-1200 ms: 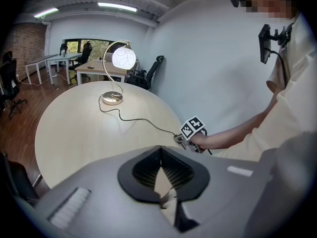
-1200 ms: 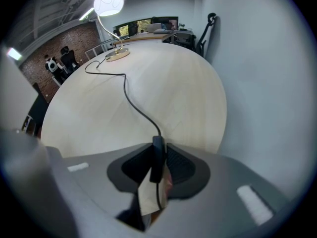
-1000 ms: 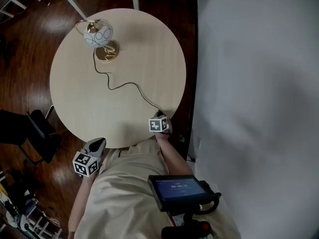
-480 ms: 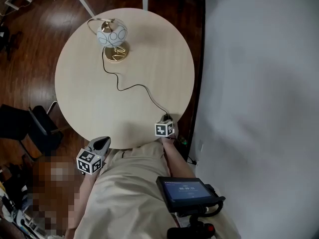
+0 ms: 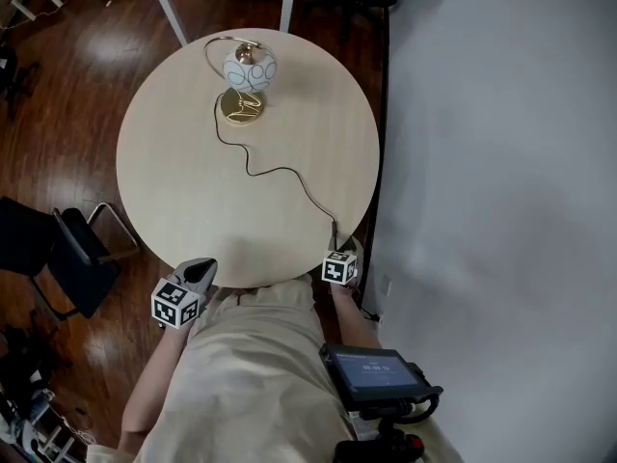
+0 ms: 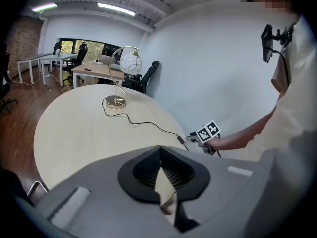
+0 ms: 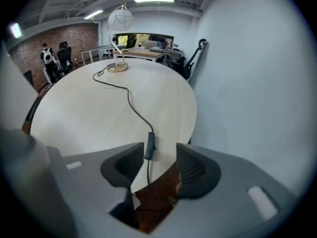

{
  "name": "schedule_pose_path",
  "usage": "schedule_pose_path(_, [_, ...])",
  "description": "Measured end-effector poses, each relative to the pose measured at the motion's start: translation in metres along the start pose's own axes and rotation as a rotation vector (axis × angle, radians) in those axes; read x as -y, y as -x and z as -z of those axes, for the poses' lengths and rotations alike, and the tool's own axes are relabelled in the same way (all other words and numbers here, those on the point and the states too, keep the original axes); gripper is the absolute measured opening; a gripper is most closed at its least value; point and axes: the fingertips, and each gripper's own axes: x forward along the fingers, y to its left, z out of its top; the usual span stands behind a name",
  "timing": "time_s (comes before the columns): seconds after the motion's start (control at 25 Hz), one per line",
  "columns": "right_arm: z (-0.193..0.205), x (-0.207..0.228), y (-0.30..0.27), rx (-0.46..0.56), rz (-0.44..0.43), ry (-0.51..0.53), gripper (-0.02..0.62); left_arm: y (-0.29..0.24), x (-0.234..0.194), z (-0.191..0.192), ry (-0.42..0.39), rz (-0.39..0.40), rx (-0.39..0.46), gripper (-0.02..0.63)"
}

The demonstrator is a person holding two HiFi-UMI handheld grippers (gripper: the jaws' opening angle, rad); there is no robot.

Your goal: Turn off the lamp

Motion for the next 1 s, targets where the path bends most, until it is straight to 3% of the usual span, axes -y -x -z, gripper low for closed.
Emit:
schedule_pose_path(0.2, [-0.01, -0.006, 0.053, 0.065, 0.06, -0.088, 0.202, 0.033, -0.017, 0.009, -0.002, 0.031, 0.046, -0.017])
schedule_pose_path(0.52, [-0.008, -0.047, 0.116, 0.138, 0.061, -0.104, 0.179, 0.096, -0.047, 0.037, -0.037, 0.043, 0.134, -0.017])
schedule_pose_path(0.76, [-0.003, -0.072, 0.163, 0.161, 0.065, -0.077, 0.166, 0.139, -0.083, 0.052, 0.003, 0.013, 0.255, -0.017])
schedule_pose_path(1.0, [0.002, -0.112, 0.185, 0.189, 0.026, -0.034, 0.157, 0.169, -0.11, 0.072, 0.005, -0.014, 0.316, -0.017])
